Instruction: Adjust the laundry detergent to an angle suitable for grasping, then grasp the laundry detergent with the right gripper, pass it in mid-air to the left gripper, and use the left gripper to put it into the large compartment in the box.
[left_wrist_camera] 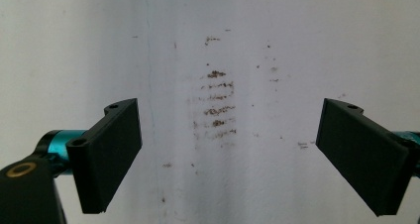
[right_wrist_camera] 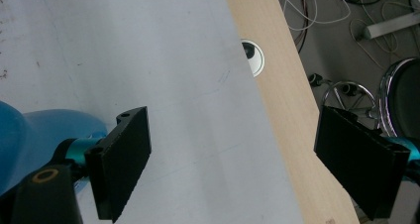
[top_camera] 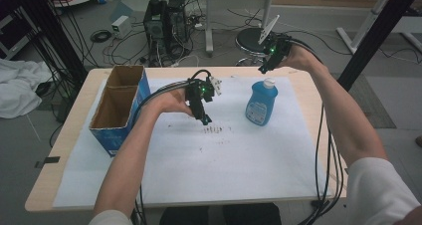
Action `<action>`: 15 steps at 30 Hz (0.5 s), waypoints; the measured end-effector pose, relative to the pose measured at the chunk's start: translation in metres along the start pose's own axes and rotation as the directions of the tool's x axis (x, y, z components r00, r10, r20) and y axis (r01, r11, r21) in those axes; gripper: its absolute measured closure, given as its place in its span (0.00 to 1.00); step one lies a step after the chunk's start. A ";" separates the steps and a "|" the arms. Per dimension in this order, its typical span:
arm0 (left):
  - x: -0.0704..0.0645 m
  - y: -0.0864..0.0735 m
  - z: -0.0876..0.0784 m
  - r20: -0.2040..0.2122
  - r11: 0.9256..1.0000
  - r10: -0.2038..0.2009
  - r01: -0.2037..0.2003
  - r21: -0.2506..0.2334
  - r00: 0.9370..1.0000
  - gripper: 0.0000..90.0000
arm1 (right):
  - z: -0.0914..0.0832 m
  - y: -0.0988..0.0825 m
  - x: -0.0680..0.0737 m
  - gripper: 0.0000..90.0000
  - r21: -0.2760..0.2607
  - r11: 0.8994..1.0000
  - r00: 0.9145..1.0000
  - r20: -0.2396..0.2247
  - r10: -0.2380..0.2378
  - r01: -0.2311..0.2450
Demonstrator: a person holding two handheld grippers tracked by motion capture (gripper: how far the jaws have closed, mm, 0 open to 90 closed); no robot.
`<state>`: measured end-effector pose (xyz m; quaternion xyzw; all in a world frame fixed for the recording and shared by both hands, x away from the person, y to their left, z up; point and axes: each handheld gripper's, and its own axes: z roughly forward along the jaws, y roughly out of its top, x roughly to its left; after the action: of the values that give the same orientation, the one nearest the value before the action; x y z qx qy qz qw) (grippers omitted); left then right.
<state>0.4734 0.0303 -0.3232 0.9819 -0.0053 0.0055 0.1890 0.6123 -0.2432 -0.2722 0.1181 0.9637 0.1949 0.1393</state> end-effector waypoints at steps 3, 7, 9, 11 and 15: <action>0.000 0.000 0.001 0.003 1.000 0.001 -0.001 0.001 1.000 0.12 | 0.001 0.001 0.001 0.15 0.008 1.000 1.000 -0.003 -0.004 0.004; -0.002 0.000 -0.001 0.001 1.000 0.003 -0.003 0.011 1.000 0.12 | 0.003 0.001 0.000 0.15 0.006 1.000 1.000 -0.005 0.000 0.000; -0.003 0.000 -0.002 0.001 1.000 0.001 -0.001 0.008 1.000 0.12 | 0.002 0.001 0.001 0.15 0.015 1.000 1.000 -0.004 -0.003 0.003; -0.004 0.001 -0.002 -0.001 1.000 0.000 0.000 0.004 1.000 0.12 | 0.001 0.001 0.001 0.15 0.011 1.000 1.000 -0.002 -0.003 0.003; -0.005 0.002 -0.003 -0.002 1.000 0.004 -0.004 0.005 1.000 0.12 | -0.003 0.002 0.001 0.15 -0.004 1.000 1.000 -0.002 0.011 -0.011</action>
<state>0.4682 0.0295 -0.3202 0.9824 -0.0070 0.0071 0.1867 0.6111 -0.2427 -0.2692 0.1232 0.9627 0.1977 0.1376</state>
